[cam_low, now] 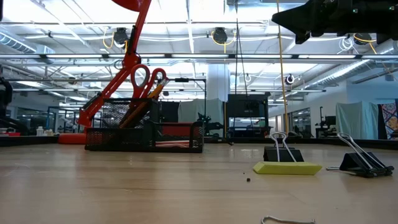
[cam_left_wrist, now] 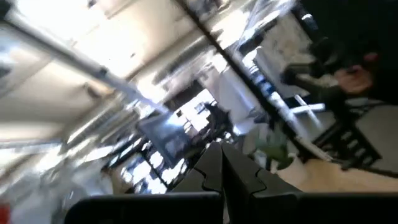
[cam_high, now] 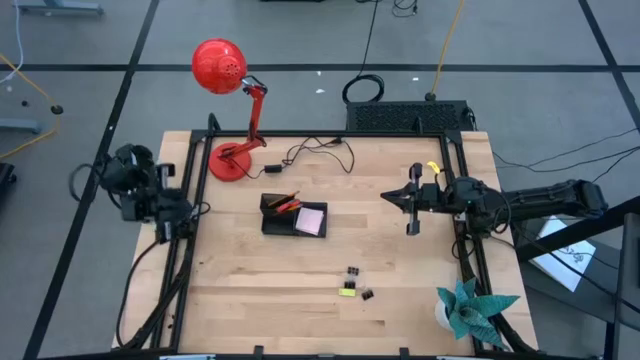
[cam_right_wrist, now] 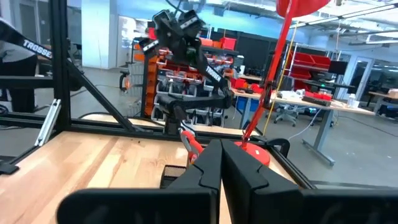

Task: Pick and place office supplies into organizer
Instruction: Put the top binder clip into the desk organizer

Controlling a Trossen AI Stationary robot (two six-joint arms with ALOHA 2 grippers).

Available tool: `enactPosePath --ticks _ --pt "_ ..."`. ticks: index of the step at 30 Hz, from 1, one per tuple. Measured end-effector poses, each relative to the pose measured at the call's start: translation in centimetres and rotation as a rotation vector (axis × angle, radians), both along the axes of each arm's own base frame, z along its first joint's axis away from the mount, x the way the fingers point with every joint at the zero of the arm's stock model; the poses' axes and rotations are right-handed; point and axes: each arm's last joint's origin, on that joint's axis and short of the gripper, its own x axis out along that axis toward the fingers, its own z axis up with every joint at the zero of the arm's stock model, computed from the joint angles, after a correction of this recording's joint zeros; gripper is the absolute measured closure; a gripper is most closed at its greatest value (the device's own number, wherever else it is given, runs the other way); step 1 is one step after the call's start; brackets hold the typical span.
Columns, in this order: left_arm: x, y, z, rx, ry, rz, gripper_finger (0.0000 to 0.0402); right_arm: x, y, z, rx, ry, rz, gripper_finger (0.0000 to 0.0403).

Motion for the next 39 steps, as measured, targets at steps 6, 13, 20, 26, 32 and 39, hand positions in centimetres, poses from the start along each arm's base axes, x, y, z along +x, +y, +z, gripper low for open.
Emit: enactPosePath --ticks 6,13,20,26,32,39 --pt "0.8 -1.3 -1.2 0.082 0.016 -0.029 0.0401 0.4 -0.4 -0.3 0.001 0.012 0.061 0.0399" --pt "2.2 -2.5 -4.0 0.037 0.089 -0.031 0.0401 1.1 -1.2 -0.8 0.029 0.032 0.097 0.0399" --pt "4.6 -4.2 -8.9 -0.055 0.167 -0.143 0.0401 1.5 -1.9 -1.3 0.049 0.056 0.096 0.0399" --pt "6.5 -3.9 -11.6 -0.305 0.341 -0.097 0.0401 1.6 -1.9 -1.4 0.055 0.061 0.098 0.0399" --pt "8.1 -3.4 -13.8 -0.450 0.527 -0.056 0.0400 1.6 -1.8 -1.4 0.096 0.062 0.148 0.0399" --pt "9.6 -3.5 -14.4 -0.381 0.511 -0.185 0.0400 1.5 -2.2 -1.6 0.146 0.072 0.147 0.0399"
